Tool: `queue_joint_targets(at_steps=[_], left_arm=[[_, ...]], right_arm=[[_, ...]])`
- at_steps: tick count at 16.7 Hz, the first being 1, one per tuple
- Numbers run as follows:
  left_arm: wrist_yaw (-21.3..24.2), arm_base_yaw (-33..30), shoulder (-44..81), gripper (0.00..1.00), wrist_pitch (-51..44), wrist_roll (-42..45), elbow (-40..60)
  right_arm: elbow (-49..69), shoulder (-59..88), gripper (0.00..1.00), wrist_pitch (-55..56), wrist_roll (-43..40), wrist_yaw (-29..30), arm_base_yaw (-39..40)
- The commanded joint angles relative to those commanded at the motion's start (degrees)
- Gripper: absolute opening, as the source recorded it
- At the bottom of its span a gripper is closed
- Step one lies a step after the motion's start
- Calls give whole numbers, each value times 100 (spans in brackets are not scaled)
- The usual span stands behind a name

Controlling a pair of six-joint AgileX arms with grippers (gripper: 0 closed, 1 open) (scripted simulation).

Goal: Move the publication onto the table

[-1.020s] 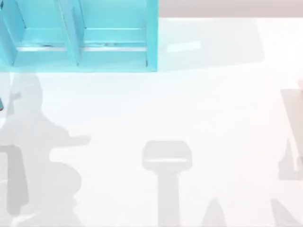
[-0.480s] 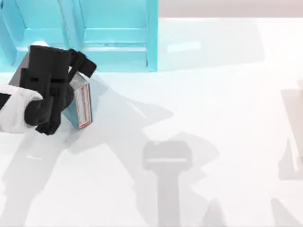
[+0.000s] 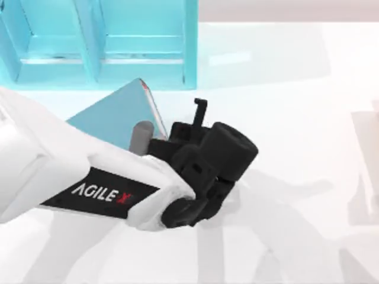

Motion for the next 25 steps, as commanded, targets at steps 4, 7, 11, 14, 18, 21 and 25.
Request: queue_joint_targets(at_steps=[4,7,11,14,18,21,25], left_arm=[[-1238,-782,101,0,208,-1000,528],[-1645,-1000,99,0,288,-1259,715],[-1660,-1008,98,0,291,-1268,723],[-1681,-1021,61,0,246,-1307,706],[-1715,-1074,49,0,188,-1361,692],[-1719,-1048,134,0,280,-1364,676],[-1704,-1053,446,0,737,-1362,553]], right_arm=[[0,0,100,0,0,0,0],[0,0,100,0,0,0,0],[0,0,100,0,0,0,0],[0,0,100,0,0,0,0],[0,0,100,0,0,0,0],[0,0,100,0,0,0,0],[0,0,100,0,0,0,0]])
